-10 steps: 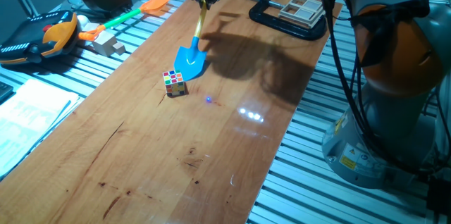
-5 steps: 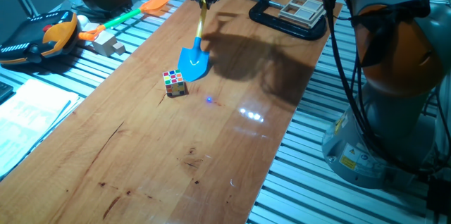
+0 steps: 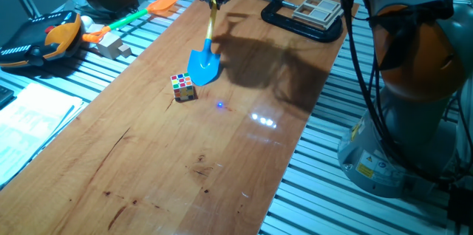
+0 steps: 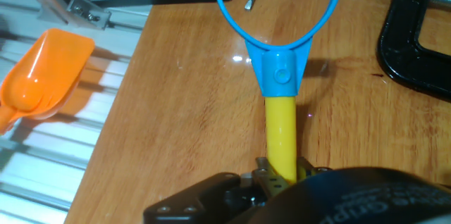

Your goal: Use a shovel to scoop up an object

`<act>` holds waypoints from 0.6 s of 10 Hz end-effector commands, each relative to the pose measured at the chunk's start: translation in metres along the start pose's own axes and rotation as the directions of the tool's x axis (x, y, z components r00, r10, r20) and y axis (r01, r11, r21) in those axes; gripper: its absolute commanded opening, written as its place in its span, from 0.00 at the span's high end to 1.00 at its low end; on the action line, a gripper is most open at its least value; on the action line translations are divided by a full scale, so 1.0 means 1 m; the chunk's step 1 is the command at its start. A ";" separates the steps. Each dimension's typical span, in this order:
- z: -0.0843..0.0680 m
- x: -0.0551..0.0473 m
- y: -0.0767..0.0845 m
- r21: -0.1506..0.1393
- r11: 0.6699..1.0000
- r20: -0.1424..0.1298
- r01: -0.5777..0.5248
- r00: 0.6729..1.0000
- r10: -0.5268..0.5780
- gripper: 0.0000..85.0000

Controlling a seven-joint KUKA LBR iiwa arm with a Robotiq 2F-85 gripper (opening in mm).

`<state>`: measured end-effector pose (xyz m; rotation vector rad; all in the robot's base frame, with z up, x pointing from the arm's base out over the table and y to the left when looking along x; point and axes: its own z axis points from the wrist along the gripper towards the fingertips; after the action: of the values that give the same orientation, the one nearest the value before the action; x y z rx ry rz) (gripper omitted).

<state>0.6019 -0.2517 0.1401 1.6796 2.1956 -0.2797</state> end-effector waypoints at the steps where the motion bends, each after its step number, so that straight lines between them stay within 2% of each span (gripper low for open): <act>1: 0.000 0.000 0.000 0.006 1.000 -0.003 -0.002 1.000 0.002 1.00; 3: 0.000 0.000 0.001 0.021 1.000 -0.015 -0.009 1.000 0.010 1.00; 6: 0.000 0.001 0.000 0.020 1.000 0.001 -0.018 1.000 0.018 1.00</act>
<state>0.6015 -0.2505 0.1401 1.7104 2.1829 -0.2983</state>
